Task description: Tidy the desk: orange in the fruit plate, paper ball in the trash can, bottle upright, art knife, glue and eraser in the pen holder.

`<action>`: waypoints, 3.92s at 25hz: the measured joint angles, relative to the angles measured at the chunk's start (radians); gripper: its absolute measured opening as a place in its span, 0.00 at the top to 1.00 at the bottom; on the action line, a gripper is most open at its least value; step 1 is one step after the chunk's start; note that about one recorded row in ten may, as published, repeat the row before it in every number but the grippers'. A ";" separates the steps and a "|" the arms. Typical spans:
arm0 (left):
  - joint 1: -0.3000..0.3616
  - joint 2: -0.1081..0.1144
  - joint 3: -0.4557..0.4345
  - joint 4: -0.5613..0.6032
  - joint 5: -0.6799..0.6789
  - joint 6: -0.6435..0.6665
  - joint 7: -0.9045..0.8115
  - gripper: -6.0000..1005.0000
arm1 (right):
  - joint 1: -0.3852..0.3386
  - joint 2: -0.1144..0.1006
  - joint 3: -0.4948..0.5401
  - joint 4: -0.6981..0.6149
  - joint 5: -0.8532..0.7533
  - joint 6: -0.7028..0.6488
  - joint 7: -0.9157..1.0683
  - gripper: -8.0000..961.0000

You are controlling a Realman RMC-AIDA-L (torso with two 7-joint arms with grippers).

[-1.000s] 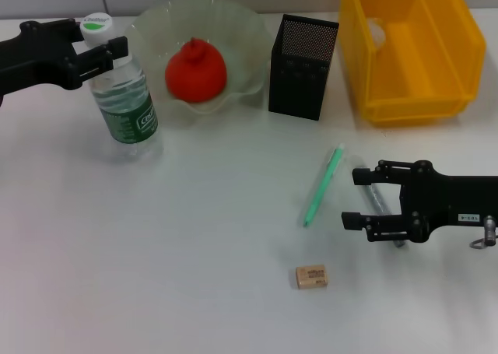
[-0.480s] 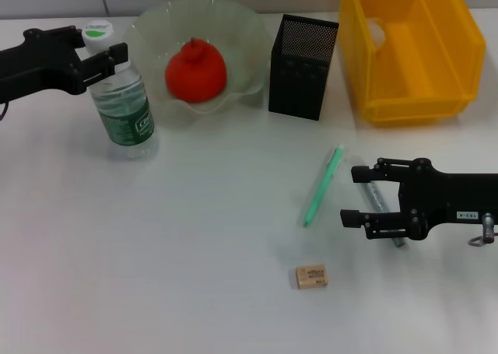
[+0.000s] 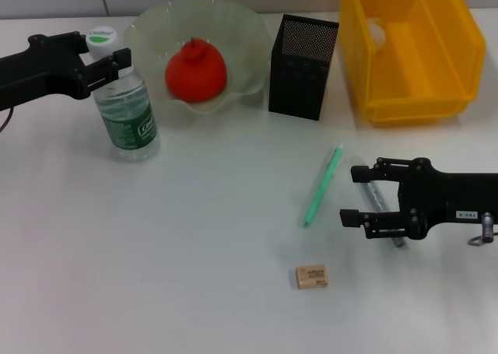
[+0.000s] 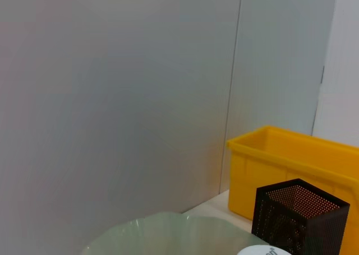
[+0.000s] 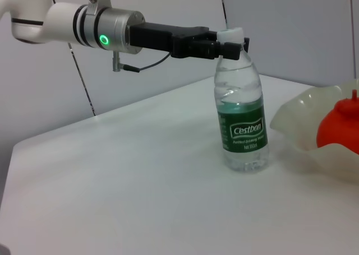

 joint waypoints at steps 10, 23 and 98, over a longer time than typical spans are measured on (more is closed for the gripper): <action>0.000 0.000 0.004 -0.003 -0.014 -0.001 0.002 0.55 | 0.000 0.000 0.000 -0.002 0.000 -0.001 0.000 0.20; 0.022 0.012 -0.005 0.030 -0.115 0.147 0.027 0.22 | 0.000 0.000 0.000 -0.002 0.000 -0.004 0.000 0.20; 0.077 -0.006 0.102 -0.418 -0.055 0.316 0.488 0.15 | 0.685 0.052 -0.250 0.045 -0.820 0.161 1.477 0.21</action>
